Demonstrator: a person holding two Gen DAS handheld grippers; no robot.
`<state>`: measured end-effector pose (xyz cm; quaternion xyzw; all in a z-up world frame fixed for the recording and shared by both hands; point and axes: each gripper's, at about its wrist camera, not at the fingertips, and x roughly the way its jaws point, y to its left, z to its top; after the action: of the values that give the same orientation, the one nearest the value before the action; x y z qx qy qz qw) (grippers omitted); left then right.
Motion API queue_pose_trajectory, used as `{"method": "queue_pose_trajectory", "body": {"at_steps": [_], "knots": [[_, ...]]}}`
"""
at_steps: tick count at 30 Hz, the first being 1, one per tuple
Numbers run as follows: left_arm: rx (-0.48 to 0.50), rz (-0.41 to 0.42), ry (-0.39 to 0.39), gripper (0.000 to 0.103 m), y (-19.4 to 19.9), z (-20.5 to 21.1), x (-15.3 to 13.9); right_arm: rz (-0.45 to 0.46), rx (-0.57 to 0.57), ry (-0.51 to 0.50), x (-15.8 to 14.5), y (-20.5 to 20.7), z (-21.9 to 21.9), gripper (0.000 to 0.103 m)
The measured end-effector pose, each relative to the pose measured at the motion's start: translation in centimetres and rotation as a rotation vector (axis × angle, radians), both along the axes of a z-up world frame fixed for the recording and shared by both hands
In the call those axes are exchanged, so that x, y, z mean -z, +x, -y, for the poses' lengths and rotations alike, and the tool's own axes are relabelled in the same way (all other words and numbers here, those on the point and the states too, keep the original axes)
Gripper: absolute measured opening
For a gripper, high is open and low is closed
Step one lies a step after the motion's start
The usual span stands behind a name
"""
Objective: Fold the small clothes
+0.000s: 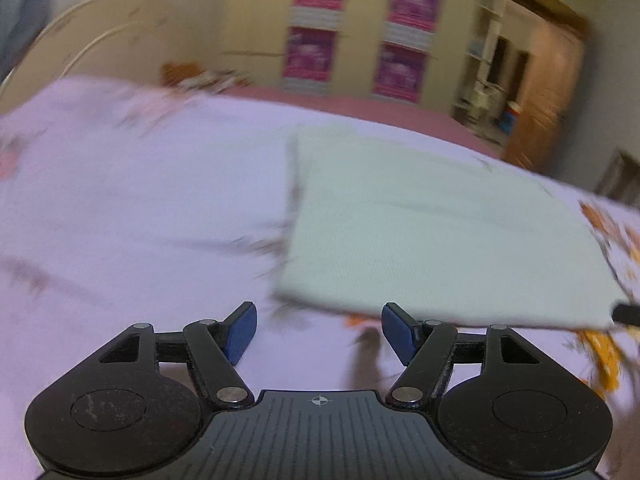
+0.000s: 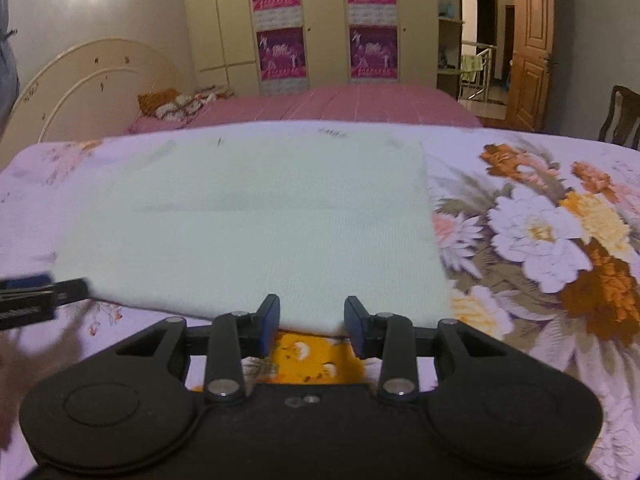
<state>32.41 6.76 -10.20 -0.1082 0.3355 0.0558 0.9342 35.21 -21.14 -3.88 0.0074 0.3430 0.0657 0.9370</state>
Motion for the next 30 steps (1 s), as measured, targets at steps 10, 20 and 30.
{"method": "queue_pose_trajectory", "body": {"at_steps": [10, 20, 30], "knots": [[-0.093, 0.064, -0.597, 0.06, 0.4, -3.4, 3.1, 0.003, 0.011, 0.035, -0.2, -0.4, 0.6, 0.034], [-0.192, 0.166, -0.709, 0.053, 4.6, -3.0, 5.8, 0.013, -0.057, 0.128, -0.8, 4.4, -1.1, 0.009], [-0.23, 0.116, -0.709, 0.015, 10.3, -3.9, 7.4, 0.004, -0.116, 0.129, 0.8, 12.7, -6.5, 0.008]]}}
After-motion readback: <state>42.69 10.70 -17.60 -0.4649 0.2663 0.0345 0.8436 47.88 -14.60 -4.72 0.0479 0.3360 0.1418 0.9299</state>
